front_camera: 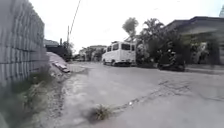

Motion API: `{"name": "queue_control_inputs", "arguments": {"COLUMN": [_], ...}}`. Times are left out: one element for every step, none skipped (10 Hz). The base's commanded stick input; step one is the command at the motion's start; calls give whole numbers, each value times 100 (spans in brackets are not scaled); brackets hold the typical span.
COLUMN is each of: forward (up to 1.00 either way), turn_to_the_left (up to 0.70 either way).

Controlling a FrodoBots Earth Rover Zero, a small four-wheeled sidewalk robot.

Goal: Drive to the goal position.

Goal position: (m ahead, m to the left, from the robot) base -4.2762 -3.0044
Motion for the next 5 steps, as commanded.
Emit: {"name": "queue_control_inputs", "arguments": {"forward": [0,0,0,0,0], "turn_to_the_left": [-70,-70,-70,-70,-70]}}
